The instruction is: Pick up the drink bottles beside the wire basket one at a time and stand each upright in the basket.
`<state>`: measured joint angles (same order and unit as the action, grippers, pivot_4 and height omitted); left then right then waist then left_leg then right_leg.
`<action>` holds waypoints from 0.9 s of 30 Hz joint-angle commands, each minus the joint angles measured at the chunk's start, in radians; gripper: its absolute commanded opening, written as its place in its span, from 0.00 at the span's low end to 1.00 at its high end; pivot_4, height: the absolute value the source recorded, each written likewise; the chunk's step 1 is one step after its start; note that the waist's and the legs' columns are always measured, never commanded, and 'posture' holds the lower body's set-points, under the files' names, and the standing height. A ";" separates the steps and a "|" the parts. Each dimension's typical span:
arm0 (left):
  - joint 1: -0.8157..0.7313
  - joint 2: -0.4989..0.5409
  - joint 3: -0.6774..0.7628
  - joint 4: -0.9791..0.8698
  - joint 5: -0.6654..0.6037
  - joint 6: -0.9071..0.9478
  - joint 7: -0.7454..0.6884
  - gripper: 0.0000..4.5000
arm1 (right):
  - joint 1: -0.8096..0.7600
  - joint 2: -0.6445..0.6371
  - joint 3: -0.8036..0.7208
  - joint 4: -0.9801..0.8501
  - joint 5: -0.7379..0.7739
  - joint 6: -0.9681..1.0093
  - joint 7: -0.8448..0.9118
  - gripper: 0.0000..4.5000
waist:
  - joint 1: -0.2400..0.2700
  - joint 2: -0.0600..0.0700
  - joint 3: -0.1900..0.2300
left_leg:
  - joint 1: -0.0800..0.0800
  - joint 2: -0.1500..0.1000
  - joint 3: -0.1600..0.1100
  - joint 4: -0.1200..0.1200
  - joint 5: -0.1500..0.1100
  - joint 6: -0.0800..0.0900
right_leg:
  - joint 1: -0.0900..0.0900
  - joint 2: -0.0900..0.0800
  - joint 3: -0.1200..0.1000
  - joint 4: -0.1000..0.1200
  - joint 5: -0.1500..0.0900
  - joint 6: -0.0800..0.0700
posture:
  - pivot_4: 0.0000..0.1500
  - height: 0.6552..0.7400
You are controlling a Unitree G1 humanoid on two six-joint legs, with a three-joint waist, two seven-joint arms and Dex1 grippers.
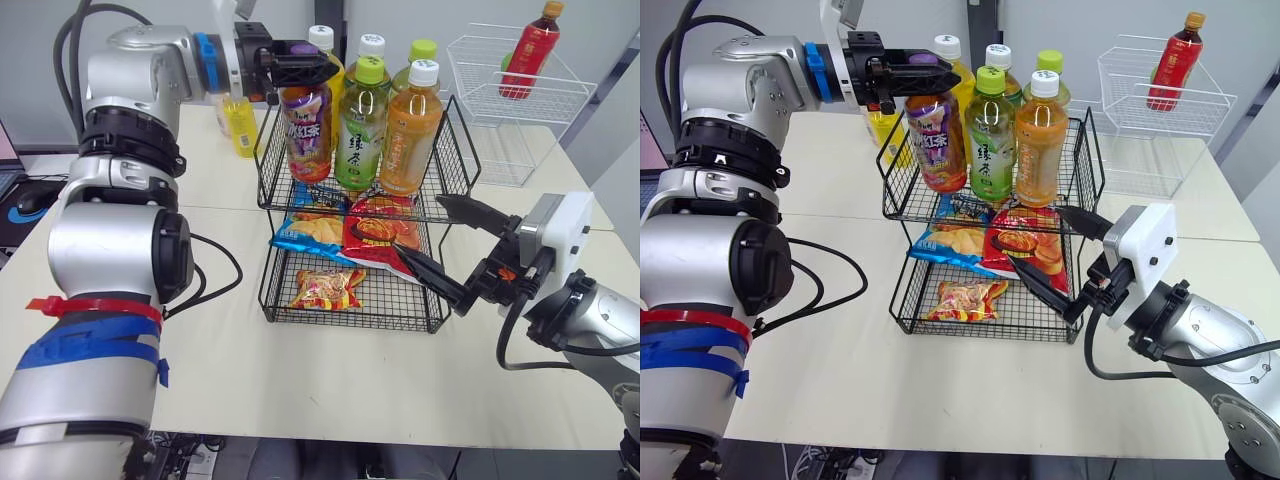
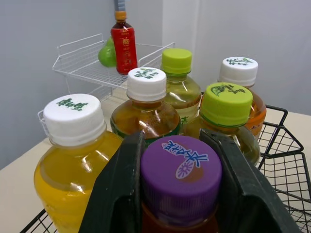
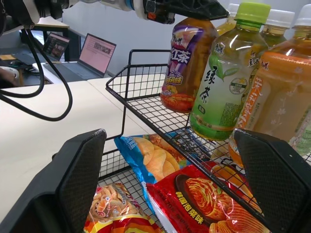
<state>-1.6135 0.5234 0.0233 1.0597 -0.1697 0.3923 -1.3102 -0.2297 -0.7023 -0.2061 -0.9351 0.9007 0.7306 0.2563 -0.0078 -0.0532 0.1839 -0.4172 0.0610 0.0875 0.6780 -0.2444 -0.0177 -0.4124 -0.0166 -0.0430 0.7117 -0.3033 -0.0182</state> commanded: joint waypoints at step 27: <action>0.010 0.178 -0.006 -0.144 -0.005 0.041 -0.218 0.99 | -0.092 -0.053 -0.044 0.081 -0.038 -0.032 0.058 1.00 | 0.000 0.000 0.000 | 0.000 0.000 0.000 0.000 0.000 0.000 | 0.000 0.000 0.000 0.000 0.000 0.000 | 1.00 1.00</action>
<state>-1.5979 0.6757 0.0068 0.9695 -0.1579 0.4204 -1.5049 -0.2984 -0.7397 -0.2136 -0.8449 0.8642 0.7256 0.3022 -0.0080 -0.0532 0.1839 -0.4170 0.0610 0.0874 0.6782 -0.2447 -0.0172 -0.4122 -0.0165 -0.0431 0.7121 -0.3031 -0.0184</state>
